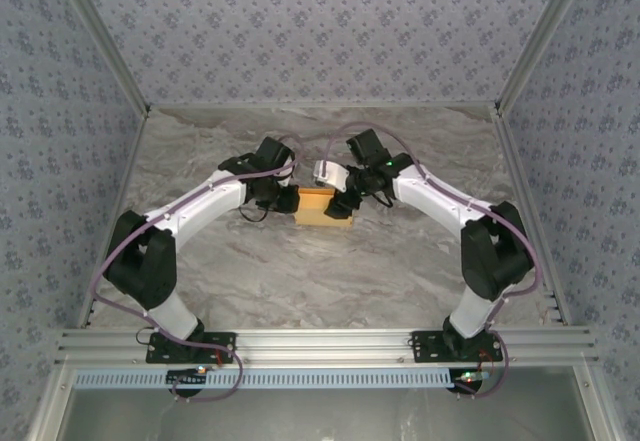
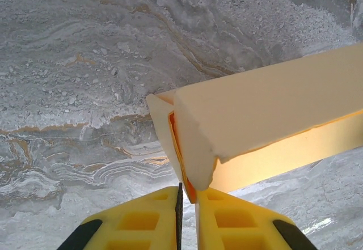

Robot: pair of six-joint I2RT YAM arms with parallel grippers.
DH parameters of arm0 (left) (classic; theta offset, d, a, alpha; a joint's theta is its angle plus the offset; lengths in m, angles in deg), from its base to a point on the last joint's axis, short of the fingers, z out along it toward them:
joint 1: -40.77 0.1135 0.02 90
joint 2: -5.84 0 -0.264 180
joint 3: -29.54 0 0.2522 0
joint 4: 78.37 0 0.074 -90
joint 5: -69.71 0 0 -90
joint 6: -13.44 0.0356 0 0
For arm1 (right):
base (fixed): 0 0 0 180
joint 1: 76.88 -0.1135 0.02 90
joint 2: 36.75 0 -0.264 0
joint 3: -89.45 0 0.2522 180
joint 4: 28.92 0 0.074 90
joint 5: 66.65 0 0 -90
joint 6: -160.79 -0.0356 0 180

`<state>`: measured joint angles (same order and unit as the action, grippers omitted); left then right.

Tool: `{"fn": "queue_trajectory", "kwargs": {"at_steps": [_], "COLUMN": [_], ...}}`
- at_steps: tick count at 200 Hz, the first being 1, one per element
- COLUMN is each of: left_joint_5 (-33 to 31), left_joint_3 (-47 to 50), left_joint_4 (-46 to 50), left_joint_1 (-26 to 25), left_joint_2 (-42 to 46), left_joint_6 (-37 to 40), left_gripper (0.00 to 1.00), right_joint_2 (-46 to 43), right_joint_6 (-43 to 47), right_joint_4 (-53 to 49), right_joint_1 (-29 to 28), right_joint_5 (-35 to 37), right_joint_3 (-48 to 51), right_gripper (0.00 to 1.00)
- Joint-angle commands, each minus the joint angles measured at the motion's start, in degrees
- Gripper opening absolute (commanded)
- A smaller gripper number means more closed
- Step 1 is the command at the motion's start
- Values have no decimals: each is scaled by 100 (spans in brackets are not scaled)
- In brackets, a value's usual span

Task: Fold the paper box

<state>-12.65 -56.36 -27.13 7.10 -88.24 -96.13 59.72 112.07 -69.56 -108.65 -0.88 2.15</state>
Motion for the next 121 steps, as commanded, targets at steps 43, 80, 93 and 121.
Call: {"fn": "queue_trajectory", "kwargs": {"at_steps": [43,80,93,121], "left_joint_5": [-147,-118,-123,-118], "left_joint_3": [-162,-142,-152,-203], "left_joint_4": [259,219,224,225], "left_joint_1": [-27,-26,-26,-31], "left_joint_2": [-49,-48,-57,-84], "left_joint_6": [57,31,30,-29], "left_gripper": [14,14,14,14], "right_joint_2": [-1469,-1902,-1931,-1887], "right_joint_6": [-1494,-2319,-2593,-2911], "right_joint_4": [1128,1168,1216,1281], "right_joint_1": [748,818,747,517], "right_joint_5": [-288,-32,191,540], "right_joint_3": [1472,1806,1879,2016], "right_gripper": [70,64,55,47]}}
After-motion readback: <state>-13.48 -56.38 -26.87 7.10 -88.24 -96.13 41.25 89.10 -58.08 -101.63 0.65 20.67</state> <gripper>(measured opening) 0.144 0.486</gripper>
